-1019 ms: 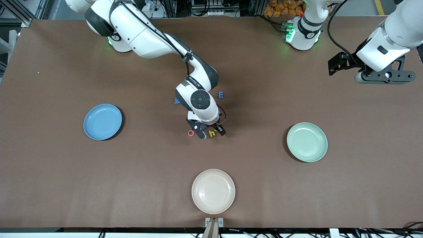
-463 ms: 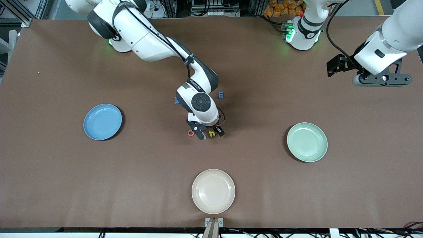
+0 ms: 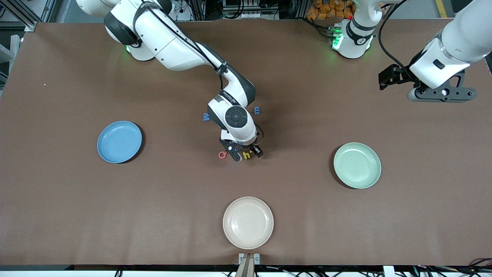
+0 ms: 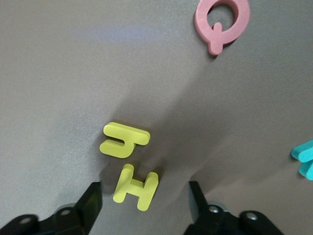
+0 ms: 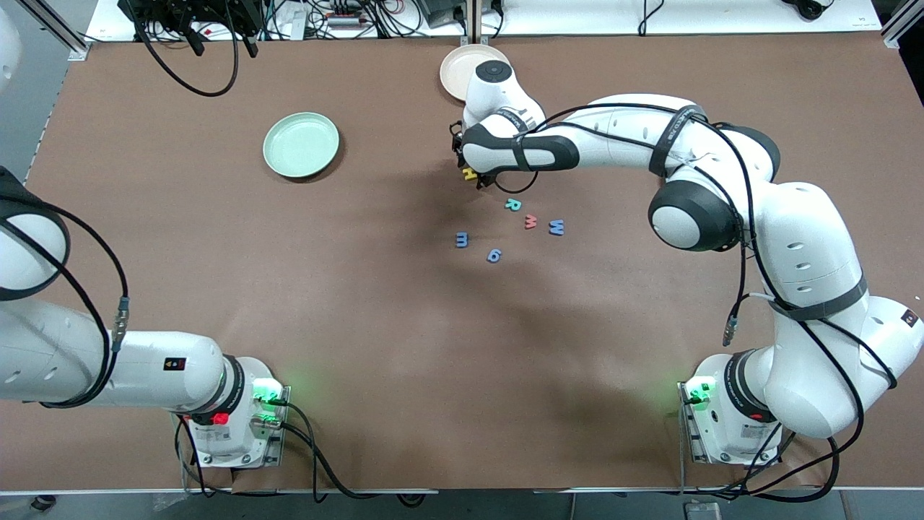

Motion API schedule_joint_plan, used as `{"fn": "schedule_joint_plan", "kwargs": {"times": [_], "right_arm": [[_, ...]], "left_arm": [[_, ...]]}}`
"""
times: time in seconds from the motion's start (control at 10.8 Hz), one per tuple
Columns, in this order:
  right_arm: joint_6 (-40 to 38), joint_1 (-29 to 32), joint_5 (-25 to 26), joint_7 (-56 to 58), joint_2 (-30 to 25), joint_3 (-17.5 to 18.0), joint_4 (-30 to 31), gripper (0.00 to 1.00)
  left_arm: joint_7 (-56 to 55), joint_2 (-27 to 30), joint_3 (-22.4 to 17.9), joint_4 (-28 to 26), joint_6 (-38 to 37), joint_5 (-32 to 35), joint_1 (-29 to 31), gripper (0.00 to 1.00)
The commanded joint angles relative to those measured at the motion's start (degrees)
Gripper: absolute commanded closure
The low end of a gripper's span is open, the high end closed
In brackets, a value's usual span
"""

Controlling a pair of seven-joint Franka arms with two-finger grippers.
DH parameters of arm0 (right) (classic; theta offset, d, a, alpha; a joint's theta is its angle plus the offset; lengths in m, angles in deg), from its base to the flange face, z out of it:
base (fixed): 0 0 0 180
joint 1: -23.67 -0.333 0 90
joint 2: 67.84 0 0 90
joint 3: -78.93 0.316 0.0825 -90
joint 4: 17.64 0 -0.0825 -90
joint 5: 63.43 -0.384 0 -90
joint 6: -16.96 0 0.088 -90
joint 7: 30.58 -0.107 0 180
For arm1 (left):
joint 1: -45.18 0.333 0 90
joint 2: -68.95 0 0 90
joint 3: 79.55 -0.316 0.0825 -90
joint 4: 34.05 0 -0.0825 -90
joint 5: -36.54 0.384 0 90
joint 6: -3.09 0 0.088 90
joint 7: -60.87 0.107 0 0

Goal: Sort uppercase to blue plate, lowercase to green plate
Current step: 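Lower the right gripper onto the yellow uppercase H and close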

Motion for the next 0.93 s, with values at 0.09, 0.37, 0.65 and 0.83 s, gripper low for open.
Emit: {"fn": "schedule_joint_plan", "kwargs": {"times": [0.09,0.37,0.65,0.83], "right_arm": [[0.3,-0.73,0.48,-0.79,1.19,-0.59,-1.61,0.41],[0.3,-0.73,0.48,-0.44,1.19,-0.59,-1.61,0.54],[0.3,-0.73,0.48,0.53,1.19,-0.59,-1.61,0.65],[0.21,-0.73,0.74,0.87,1.19,-0.59,-1.52,0.68]], "left_arm": [[-1.13,0.28,0.39,-0.28,-0.63,-0.64,0.19,0.0],[-1.22,0.28,0.39,-0.28,-0.72,-0.64,0.19,0.0],[-1.22,0.36,0.39,-0.19,-0.72,-0.64,0.19,0.0],[-1.22,0.36,0.48,-0.28,-0.72,-0.64,0.19,0.0]]}}
